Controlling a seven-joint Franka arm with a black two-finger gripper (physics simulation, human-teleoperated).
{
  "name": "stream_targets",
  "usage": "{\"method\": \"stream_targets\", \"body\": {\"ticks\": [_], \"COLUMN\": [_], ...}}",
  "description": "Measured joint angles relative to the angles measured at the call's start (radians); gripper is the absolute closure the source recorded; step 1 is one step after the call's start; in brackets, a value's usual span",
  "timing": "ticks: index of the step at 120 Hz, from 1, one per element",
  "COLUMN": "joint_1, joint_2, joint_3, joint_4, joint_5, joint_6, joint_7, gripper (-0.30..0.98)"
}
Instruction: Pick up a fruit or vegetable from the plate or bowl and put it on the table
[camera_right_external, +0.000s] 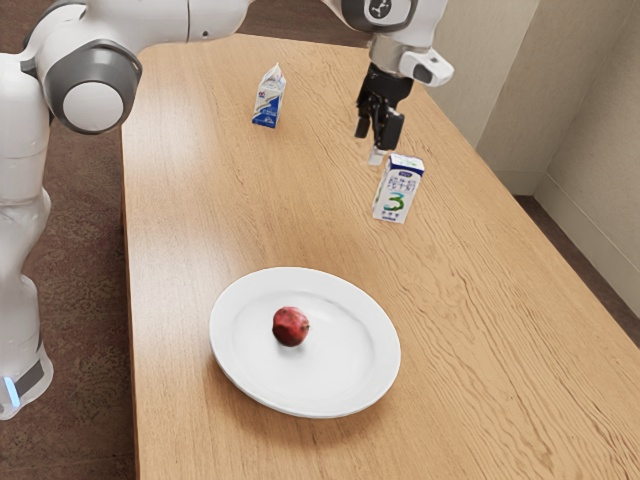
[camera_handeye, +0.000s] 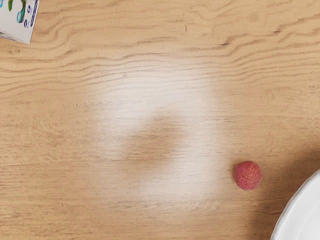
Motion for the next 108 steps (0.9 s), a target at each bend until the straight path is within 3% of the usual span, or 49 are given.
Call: {"method": "stream_targets", "body": {"ticks": [34,66,79,88,94,108], "joint_1": [0.002,-0.016,-0.011,-0.027,-0.036,-0.053], "joint_2": [-0.001,0.028,0.201,0.245,0.214,-0.006], "joint_3": [-0.001,-0.257,-0.311,-0.315,-0.312,-0.311], "joint_4": [0.002,0.025,0.220,0.279,0.222,-0.111], "joint_5": [-0.006,0.024,0.036,0.041,0.042,0.049], "joint_6": [0.017,0.065,0.080,0.069,0.069,0.123], "joint_7": [0.020,0.039,0.064,0.085,0.100,0.131], "gripper": [0.00,0.00,0.00,0.00,0.00,0.00]}}
